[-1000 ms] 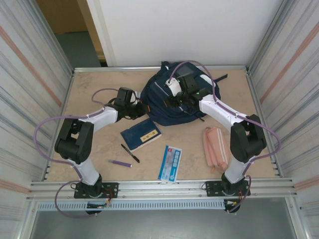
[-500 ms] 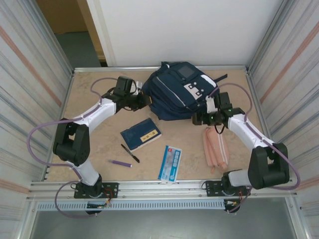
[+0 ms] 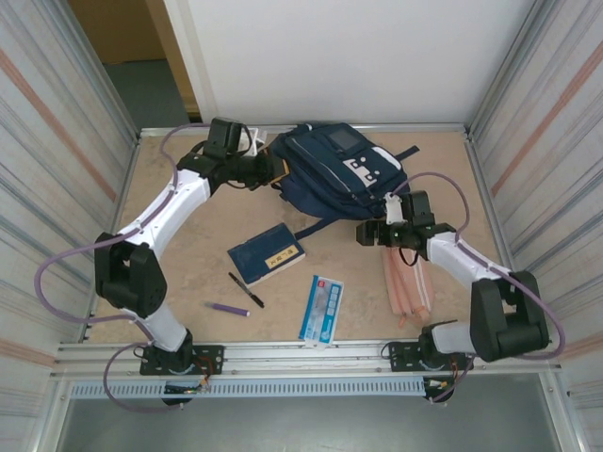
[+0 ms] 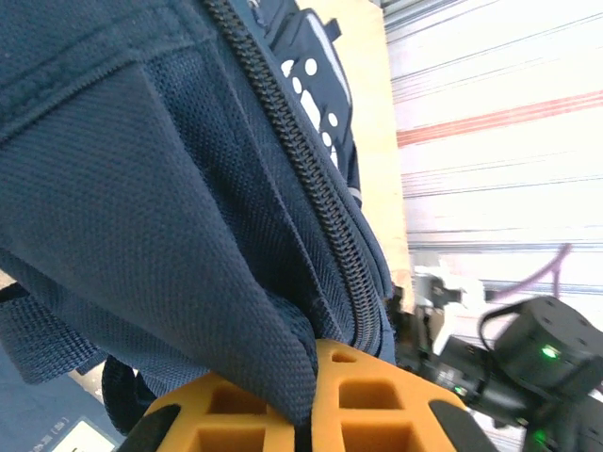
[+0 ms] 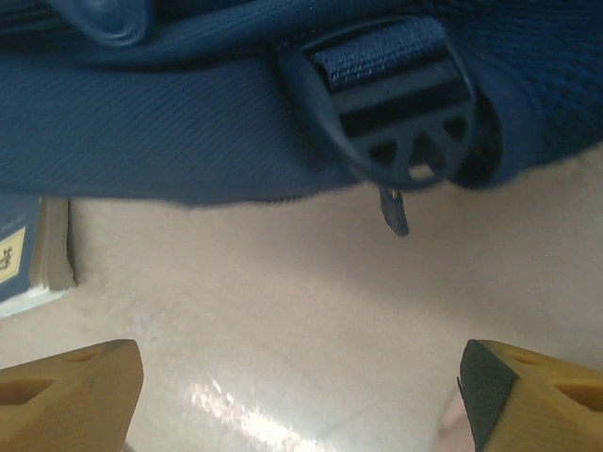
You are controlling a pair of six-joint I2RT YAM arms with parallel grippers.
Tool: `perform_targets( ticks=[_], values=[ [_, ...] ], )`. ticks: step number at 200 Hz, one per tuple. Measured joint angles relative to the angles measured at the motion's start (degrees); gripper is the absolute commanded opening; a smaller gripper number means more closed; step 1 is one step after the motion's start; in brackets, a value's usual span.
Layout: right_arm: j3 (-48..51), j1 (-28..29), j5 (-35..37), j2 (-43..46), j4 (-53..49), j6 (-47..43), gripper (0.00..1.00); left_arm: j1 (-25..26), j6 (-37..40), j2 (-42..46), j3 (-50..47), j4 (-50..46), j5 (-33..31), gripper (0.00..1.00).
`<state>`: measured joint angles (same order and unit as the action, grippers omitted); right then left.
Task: Pack the student bag
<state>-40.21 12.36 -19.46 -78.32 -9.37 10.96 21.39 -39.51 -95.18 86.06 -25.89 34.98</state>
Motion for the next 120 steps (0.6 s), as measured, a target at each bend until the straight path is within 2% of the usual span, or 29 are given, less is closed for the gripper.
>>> perform_targets(
  ticks=[24, 47, 94, 120],
  values=[
    [-2.1, 0.0, -1.0, -5.9, 2.9, 0.8, 0.71, 0.0, -0.4, 1.6, 0.2, -0.2, 0.6, 0.00],
    [-4.2, 0.2, -3.5, -10.1, 5.1, 0.0, 0.53, 0.0, -0.9, 2.4, 0.2, -0.3, 1.0, 0.00],
    [-4.9, 2.0, -6.2, -11.2, 7.0, -3.3, 0.18, -0.1, -1.1, 2.5, 0.2, -0.3, 1.7, 0.00],
    [-5.0, 3.1, -6.0, -11.2, 6.7, -4.7, 0.08, -0.4, -1.0, 2.5, 0.2, -0.3, 1.6, 0.00]
  ],
)
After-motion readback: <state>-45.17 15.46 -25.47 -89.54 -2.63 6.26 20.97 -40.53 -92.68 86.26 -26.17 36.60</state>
